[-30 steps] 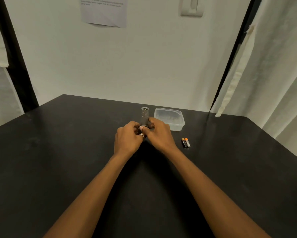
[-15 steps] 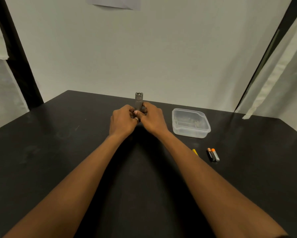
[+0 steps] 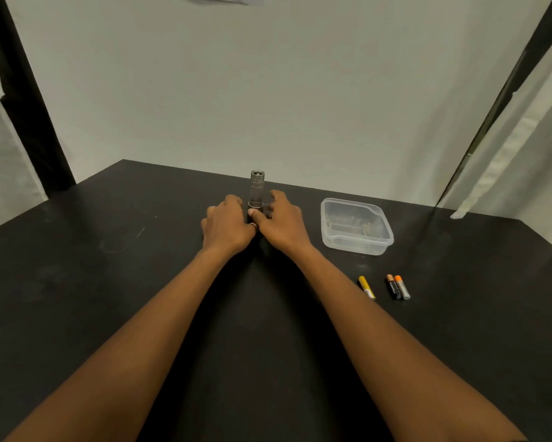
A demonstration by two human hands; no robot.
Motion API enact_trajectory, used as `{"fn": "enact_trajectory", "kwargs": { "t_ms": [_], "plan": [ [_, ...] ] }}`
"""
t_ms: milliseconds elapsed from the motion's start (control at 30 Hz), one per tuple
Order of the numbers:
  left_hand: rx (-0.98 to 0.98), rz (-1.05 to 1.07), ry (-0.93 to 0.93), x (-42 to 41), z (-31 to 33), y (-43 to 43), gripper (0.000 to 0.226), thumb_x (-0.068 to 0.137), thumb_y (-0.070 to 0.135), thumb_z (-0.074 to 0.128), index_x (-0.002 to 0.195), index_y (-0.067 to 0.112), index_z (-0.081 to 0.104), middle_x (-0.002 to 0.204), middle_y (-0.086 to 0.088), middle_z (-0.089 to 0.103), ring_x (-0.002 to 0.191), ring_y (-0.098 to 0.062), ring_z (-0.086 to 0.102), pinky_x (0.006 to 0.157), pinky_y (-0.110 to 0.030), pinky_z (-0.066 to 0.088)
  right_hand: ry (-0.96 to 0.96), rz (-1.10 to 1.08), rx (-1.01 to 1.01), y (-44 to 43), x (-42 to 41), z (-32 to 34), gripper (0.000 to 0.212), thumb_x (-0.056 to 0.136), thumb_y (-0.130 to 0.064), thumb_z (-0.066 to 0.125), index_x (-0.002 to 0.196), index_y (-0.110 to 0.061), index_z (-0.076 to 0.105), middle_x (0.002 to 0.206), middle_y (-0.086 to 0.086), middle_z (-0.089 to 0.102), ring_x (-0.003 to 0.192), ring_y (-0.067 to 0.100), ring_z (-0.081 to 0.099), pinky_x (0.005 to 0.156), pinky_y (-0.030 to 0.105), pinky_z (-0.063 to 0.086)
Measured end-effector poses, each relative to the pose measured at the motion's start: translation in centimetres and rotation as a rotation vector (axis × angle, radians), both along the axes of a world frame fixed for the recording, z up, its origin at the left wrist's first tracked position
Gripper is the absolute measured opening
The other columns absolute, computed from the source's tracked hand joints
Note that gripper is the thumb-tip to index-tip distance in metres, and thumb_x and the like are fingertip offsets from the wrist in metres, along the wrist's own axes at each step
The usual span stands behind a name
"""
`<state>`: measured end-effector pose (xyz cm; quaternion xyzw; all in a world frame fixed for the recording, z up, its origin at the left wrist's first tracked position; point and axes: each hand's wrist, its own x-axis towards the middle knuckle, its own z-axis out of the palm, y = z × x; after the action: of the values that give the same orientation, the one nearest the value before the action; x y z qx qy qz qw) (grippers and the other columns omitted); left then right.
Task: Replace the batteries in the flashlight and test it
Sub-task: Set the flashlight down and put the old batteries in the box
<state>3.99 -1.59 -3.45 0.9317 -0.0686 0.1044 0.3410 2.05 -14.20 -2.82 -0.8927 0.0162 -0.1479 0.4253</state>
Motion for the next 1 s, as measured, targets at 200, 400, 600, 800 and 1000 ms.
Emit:
{"fn": "enact_trajectory", "kwargs": {
  "t_ms": [200, 400, 600, 800, 1000],
  "plan": [
    [-0.029, -0.067, -0.165, -4.5, 1.4, -1.8, 0.038, 0.091, 0.027, 0.071, 0.125, 0.017, 0.059, 0.127, -0.009, 0.056, 0.112, -0.029, 0.058, 0.094, -0.046, 0.051, -0.007, -0.063, -0.221, -2.3, -5.2, 2.7, 0.026, 0.093, -0.030, 0.068, 0.111, -0.012, 0.070, 0.110, 0.006, 0.074, 0.104, 0.025, 0.068, 0.091, 0.042, 0.056],
    [-0.051, -0.298, -0.155, -9.4, 3.1, -6.3, 0.032, 0.091, 0.030, 0.071, 0.122, 0.020, 0.065, 0.120, -0.003, 0.061, 0.104, -0.022, 0.063, 0.091, -0.047, 0.056, 0.258, -0.026, -0.606, -10.0, -12.9, 6.4, 0.020, 0.093, -0.018, 0.061, 0.102, -0.014, 0.079, 0.104, 0.007, 0.077, 0.100, 0.027, 0.069, 0.091, 0.040, 0.057],
    [0.011, -0.320, -0.107, -10.2, 2.0, -9.4, 0.053, 0.095, 0.022, 0.066, 0.144, 0.021, 0.048, 0.142, -0.014, 0.049, 0.124, -0.032, 0.054, 0.097, -0.045, 0.049, 0.264, -0.120, -0.635, -11.4, -17.3, 5.9, 0.023, 0.091, -0.039, 0.073, 0.102, -0.019, 0.076, 0.101, 0.004, 0.073, 0.085, 0.021, 0.067, 0.081, 0.036, 0.058],
    [0.026, -0.352, -0.059, -9.3, 0.7, -10.2, 0.046, 0.097, 0.027, 0.062, 0.141, 0.024, 0.049, 0.140, -0.013, 0.054, 0.119, -0.033, 0.057, 0.093, -0.044, 0.049, 0.281, -0.093, -0.695, -10.0, -17.6, 3.9, 0.014, 0.093, -0.019, 0.066, 0.103, -0.011, 0.070, 0.104, 0.010, 0.069, 0.083, 0.024, 0.060, 0.073, 0.036, 0.052],
    [-0.045, -0.332, -0.126, -9.8, -0.2, -9.9, 0.022, 0.098, 0.033, 0.064, 0.115, 0.023, 0.054, 0.120, -0.007, 0.064, 0.094, -0.023, 0.061, 0.081, -0.042, 0.056, 0.172, -0.130, -0.594, -11.5, -16.9, 5.0, 0.024, 0.088, -0.016, 0.064, 0.108, -0.024, 0.075, 0.110, 0.005, 0.073, 0.097, 0.026, 0.068, 0.086, 0.040, 0.058]
  ]
}}
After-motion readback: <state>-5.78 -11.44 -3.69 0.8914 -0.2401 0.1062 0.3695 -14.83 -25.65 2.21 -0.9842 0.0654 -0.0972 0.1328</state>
